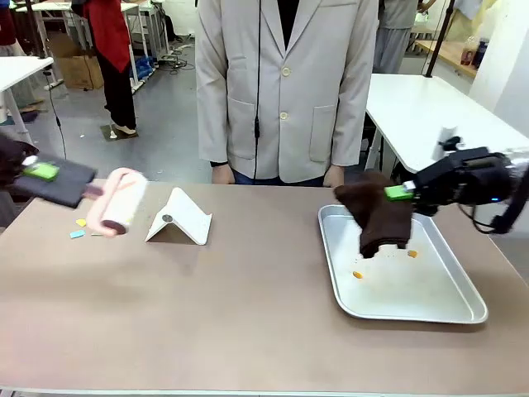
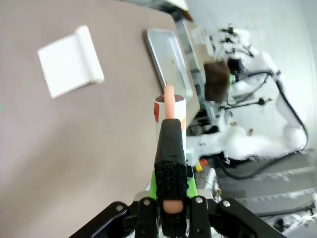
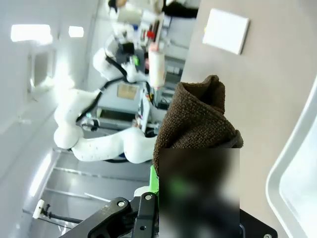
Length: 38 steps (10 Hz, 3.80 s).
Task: Clean the surface of the table.
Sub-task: Hold the Lint Roller with your left hand and the towel with your right hand, then if a person points to the right, clean the right side of the table with your right hand, and if they point to the left, clean the left side with your left hand.
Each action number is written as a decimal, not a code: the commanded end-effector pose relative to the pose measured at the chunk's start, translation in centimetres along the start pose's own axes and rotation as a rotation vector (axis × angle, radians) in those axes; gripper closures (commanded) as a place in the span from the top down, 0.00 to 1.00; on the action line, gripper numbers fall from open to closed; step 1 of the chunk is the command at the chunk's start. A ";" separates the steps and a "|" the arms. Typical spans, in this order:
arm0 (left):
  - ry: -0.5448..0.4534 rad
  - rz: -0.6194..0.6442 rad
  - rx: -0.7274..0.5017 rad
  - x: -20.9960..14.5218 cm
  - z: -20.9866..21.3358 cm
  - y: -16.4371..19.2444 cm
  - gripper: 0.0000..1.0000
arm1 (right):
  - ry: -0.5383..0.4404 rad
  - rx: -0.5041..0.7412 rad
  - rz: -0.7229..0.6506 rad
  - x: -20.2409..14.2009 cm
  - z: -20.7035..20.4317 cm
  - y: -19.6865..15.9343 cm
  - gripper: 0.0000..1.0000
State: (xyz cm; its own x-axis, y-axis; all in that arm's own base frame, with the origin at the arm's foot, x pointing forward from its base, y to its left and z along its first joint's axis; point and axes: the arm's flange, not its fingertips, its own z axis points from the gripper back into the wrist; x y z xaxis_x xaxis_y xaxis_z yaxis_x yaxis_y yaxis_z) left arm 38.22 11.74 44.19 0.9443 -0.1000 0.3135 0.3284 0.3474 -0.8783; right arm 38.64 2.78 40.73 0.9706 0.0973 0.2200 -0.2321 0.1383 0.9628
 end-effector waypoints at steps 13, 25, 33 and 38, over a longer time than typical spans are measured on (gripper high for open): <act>-0.173 0.070 -0.159 -10.7 13.4 12.7 0.18 | -0.363 0.009 -0.281 -7.0 17.6 -10.6 0.00; -0.173 0.070 -0.159 -10.7 13.4 12.7 0.18 | -0.363 0.009 -0.281 -7.0 17.6 -10.6 0.00; -0.173 0.070 -0.159 -10.7 13.4 12.7 0.18 | -0.363 0.009 -0.281 -7.0 17.6 -10.6 0.00; -0.212 0.179 -0.010 -7.5 13.7 12.3 0.22 | -0.363 0.009 -0.281 -7.0 17.6 -10.6 0.00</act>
State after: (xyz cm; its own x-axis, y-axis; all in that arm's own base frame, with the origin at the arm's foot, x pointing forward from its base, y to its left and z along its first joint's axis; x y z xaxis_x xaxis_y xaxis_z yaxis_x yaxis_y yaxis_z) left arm 33.85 30.35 34.75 0.9627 0.1276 0.2387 0.1889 0.3150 -0.9301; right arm 35.31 -16.79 31.29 0.9540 -0.2991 -0.0193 0.0499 0.0951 0.9942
